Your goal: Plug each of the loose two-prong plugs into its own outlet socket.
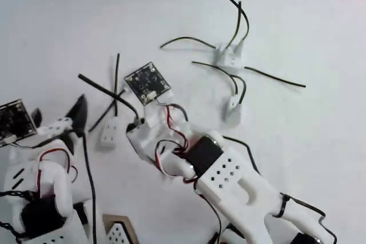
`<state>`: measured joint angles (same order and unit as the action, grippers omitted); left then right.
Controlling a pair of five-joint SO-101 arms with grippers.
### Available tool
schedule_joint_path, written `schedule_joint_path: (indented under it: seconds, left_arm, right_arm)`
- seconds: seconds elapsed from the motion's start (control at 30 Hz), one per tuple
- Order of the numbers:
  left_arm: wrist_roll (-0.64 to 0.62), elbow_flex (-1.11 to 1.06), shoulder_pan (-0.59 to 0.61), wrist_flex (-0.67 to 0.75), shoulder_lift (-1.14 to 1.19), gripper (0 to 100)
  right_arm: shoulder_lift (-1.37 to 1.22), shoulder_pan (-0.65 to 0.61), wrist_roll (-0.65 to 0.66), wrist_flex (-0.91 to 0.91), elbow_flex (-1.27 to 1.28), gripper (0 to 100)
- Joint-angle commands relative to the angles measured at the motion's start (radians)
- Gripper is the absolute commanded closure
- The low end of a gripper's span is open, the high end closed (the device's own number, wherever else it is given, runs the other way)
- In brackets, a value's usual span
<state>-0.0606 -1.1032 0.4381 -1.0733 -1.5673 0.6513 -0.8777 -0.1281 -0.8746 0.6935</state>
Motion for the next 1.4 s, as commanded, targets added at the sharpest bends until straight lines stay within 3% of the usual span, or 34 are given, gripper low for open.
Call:
schedule_joint_path:
  seconds: [0.0,0.17,0.37,0.53,0.7,1.0,1.37]
  left_arm:
    - [0.038,-0.078,0.156,-0.009,0.001,65]
    - [0.175,-0.184,0.153,0.015,0.002,65]
    - [0.364,-0.253,-0.061,-0.032,0.008,65]
    - [0.387,-0.249,-0.174,-0.072,0.008,65]
    - [0.387,-0.196,-0.208,-0.077,0.054,65]
    - [0.473,0.212,-0.211,-0.172,0.727,65]
    - [0.508,0.41,-0.211,0.049,1.406,66]
  right_arm:
    - [0.019,-0.005,0.061,0.186,0.058,98.1]
    - [0.019,-0.001,0.126,0.286,0.112,98.1]
    - [0.021,0.137,0.068,0.292,0.147,98.1]
    - [0.019,0.292,0.054,0.297,0.18,98.1]
    - [0.019,0.378,0.054,0.446,0.249,98.1]
    - [0.019,0.386,0.054,0.486,0.276,98.1]
    - [0.019,0.387,0.054,0.484,0.278,98.1]
